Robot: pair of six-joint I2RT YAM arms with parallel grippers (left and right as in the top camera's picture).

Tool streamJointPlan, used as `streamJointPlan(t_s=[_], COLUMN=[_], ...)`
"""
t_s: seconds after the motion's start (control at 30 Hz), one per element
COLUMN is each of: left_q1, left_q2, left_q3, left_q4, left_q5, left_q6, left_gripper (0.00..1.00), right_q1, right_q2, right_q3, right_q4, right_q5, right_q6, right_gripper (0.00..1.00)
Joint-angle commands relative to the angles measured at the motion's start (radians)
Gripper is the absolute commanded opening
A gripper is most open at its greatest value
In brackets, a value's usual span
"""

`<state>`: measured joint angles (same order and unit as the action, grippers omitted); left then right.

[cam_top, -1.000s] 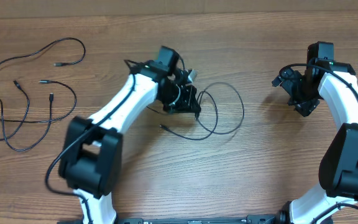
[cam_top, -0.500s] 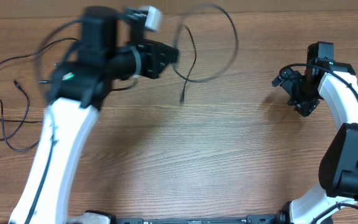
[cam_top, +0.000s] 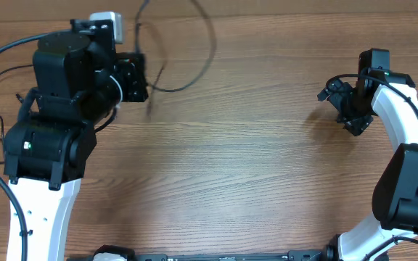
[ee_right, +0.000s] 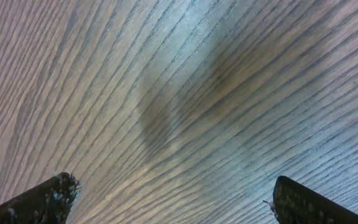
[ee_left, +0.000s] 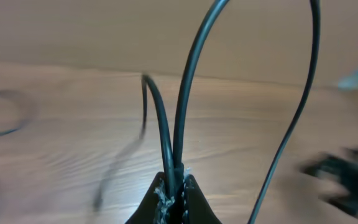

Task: Untangle cables
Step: 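Carry the cable to the left pile and lay it down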

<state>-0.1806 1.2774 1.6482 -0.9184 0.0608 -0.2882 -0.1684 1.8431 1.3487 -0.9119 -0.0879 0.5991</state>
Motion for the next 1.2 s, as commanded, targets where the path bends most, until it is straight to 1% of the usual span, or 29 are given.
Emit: streamJointPlan(t_s=[0.0,0.1,0.13,0.17,0.23,0.3,0.37,0.53,0.63,0.7,0.73,0.77,0.87,1.07,1.17], left_q1=[0.010,0.011,0.017,0.026,0.058,0.098,0.150,0.315,0.415,0.478,0.505,0.569,0.620,0.651,0.652], left_q2=[0.027,0.066,0.094,0.109,0.139,0.161,0.178,0.215,0.237,0.254,0.262,0.289,0.322,0.398,0.432], left_q3=[0.014,0.014,0.014,0.014,0.014,0.014,0.014,0.014,0.014,0.014,0.014,0.014,0.014,0.014,0.014], left_q4=[-0.032,-0.066,-0.076,-0.076,-0.074,-0.061,-0.038,-0.019,-0.034,-0.053,-0.064,-0.085,-0.108,-0.126,-0.138], left_q5=[-0.420,-0.580,-0.628,-0.624,-0.583,-0.531,-0.444,-0.160,-0.020,0.036,0.045,0.044,0.045,0.045,0.073], left_q6=[-0.066,-0.124,-0.163,-0.193,-0.262,-0.300,-0.303,-0.303,-0.303,-0.303,-0.303,-0.303,-0.304,-0.304,-0.303], left_gripper=[0.04,0.04,0.04,0.04,0.04,0.04,0.04,0.04,0.04,0.04,0.04,0.04,0.04,0.04,0.04], right_q1=[-0.001,-0.001,-0.001,-0.001,-0.001,-0.001,-0.001,-0.001,-0.001,-0.001,-0.001,-0.001,-0.001,-0.001,-0.001], right_q2=[-0.008,-0.008,-0.008,-0.008,-0.008,-0.008,-0.008,-0.008,-0.008,-0.008,-0.008,-0.008,-0.008,-0.008,-0.008], right_q3=[-0.001,-0.001,-0.001,-0.001,-0.001,-0.001,-0.001,-0.001,-0.001,-0.001,-0.001,-0.001,-0.001,-0.001,-0.001], right_q4=[0.003,0.003,0.003,0.003,0.003,0.003,0.003,0.003,0.003,0.003,0.003,0.003,0.003,0.003,0.003], right_q5=[0.012,0.012,0.013,0.012,0.012,0.012,0.012,0.013,0.012,0.013,0.013,0.012,0.012,0.013,0.012], right_q6=[-0.001,-0.001,-0.001,-0.001,-0.001,-0.001,-0.001,-0.001,-0.001,-0.001,-0.001,-0.001,-0.001,-0.001,-0.001], right_gripper=[1.00,1.00,1.00,1.00,1.00,1.00,1.00,1.00,1.00,1.00,1.00,1.00,1.00,1.00,1.00])
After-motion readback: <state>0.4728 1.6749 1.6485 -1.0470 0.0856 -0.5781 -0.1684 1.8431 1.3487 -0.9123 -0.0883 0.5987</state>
